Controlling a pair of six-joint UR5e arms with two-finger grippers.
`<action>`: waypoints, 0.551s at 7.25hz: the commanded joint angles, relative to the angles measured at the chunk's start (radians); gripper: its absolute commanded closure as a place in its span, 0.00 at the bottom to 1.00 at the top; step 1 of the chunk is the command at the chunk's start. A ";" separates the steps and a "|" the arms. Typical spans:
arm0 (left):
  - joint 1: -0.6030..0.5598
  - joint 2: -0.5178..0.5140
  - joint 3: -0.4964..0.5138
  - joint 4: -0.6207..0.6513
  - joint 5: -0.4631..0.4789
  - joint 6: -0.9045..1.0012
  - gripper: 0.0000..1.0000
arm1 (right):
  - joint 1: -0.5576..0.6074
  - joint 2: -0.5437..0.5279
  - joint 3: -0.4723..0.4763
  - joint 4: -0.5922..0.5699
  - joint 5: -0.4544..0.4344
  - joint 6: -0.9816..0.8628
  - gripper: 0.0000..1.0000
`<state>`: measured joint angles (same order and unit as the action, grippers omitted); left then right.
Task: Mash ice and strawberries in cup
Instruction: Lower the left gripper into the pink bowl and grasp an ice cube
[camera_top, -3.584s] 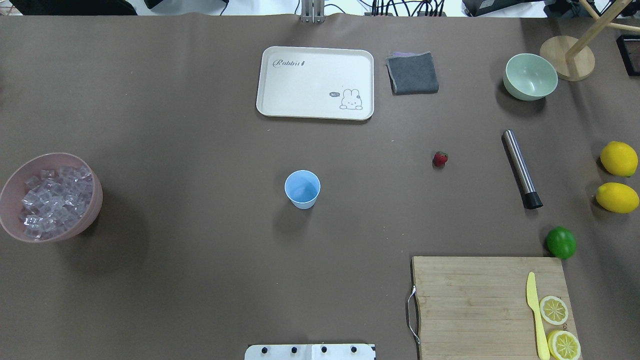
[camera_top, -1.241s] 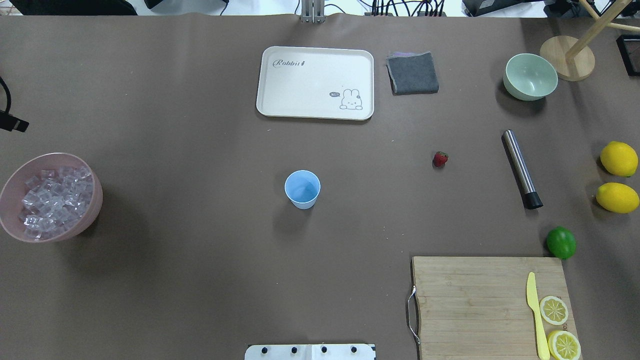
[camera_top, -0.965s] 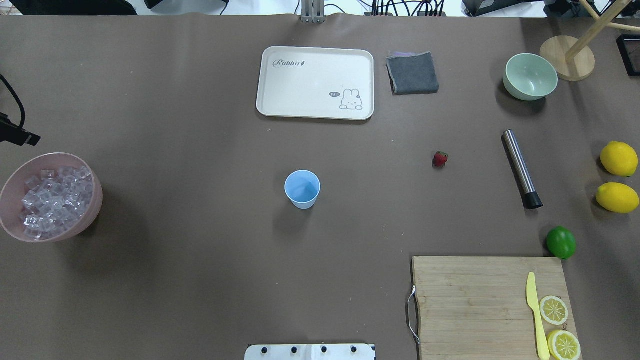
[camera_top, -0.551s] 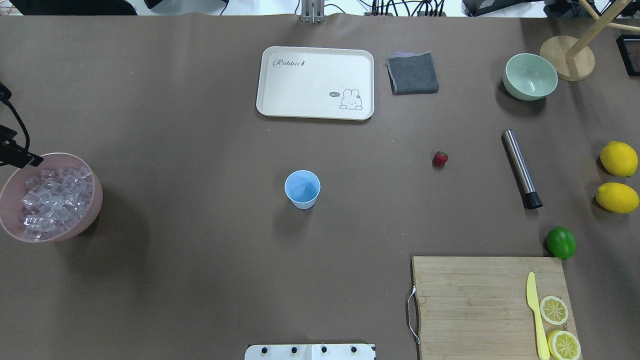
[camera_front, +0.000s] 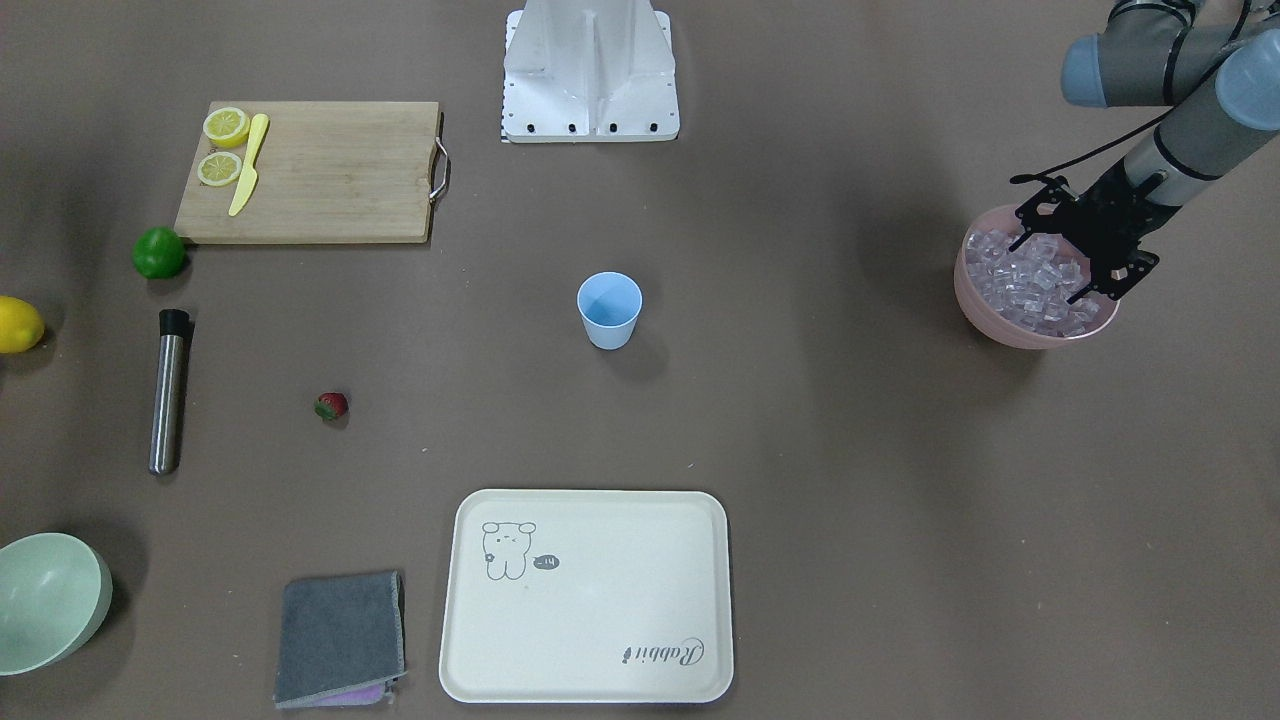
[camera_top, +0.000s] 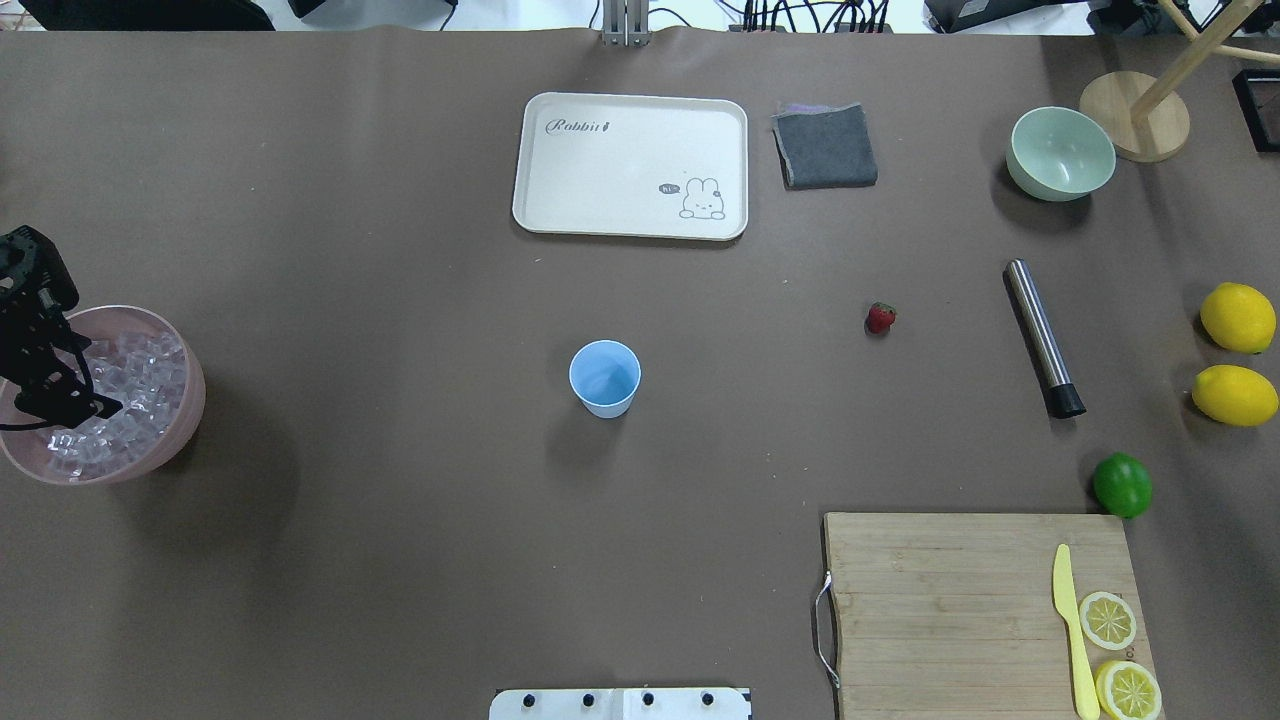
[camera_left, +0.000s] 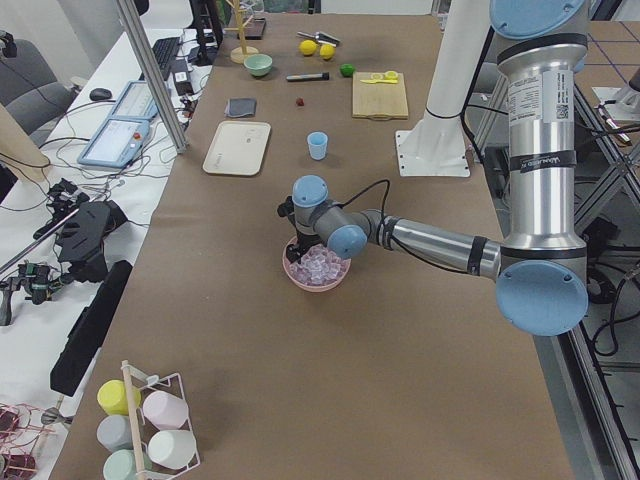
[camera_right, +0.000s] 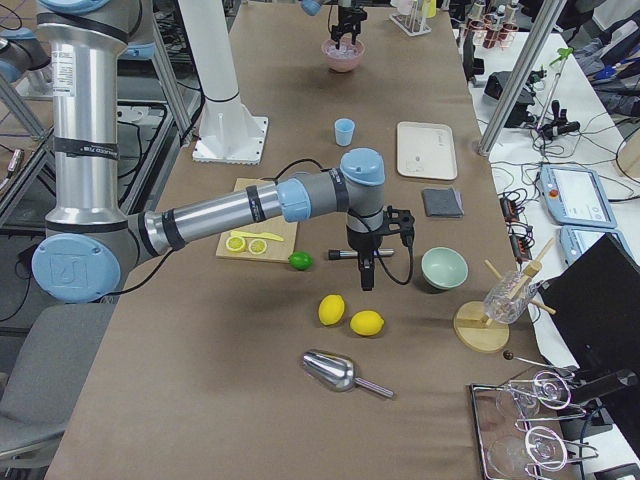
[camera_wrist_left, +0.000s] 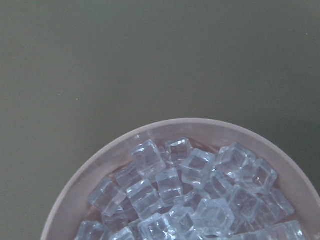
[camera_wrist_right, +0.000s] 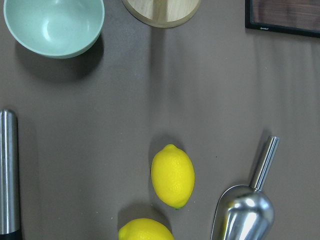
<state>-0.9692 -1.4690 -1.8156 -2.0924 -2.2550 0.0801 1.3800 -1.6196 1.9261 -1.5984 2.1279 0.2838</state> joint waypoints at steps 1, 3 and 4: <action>0.048 0.003 0.001 -0.005 0.047 0.032 0.03 | 0.001 0.003 -0.004 0.000 -0.003 0.000 0.00; 0.072 0.004 0.002 -0.005 0.069 0.035 0.24 | 0.001 0.009 -0.006 0.000 -0.014 0.000 0.00; 0.069 0.031 -0.001 -0.006 0.072 0.041 0.52 | 0.001 0.010 -0.004 0.000 -0.014 0.000 0.00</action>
<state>-0.9042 -1.4583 -1.8146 -2.0977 -2.1902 0.1151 1.3805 -1.6111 1.9213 -1.5984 2.1164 0.2838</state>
